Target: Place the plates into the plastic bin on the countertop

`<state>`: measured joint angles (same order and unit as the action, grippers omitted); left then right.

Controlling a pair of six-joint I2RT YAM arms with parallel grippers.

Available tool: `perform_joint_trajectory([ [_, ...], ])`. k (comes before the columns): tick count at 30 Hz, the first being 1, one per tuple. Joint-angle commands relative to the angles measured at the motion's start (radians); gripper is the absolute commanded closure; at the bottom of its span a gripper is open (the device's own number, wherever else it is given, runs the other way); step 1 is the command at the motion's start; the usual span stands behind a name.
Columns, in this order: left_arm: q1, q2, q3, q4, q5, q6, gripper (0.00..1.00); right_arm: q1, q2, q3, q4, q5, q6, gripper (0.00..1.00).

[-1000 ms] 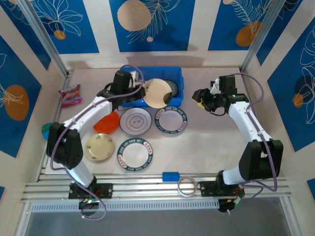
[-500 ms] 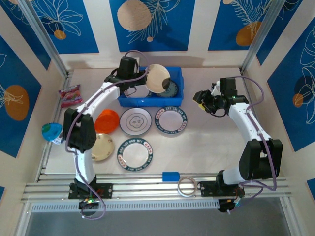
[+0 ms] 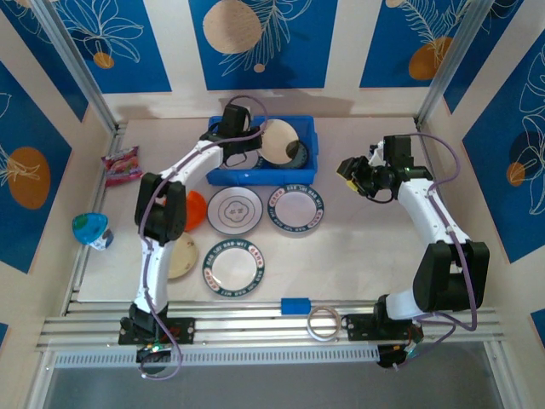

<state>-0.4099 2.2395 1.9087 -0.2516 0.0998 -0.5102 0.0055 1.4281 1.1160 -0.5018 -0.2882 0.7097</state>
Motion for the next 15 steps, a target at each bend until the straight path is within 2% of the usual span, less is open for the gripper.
perform_joint_trajectory([
  [1,0.022,0.038,0.054,0.081,0.052,-0.070,1.00,-0.009,-0.024,-0.022,0.000,-0.020,0.008,0.49],
  [15,0.031,0.157,0.110,0.131,0.178,-0.201,1.00,-0.016,-0.017,-0.033,0.011,-0.035,0.005,0.49],
])
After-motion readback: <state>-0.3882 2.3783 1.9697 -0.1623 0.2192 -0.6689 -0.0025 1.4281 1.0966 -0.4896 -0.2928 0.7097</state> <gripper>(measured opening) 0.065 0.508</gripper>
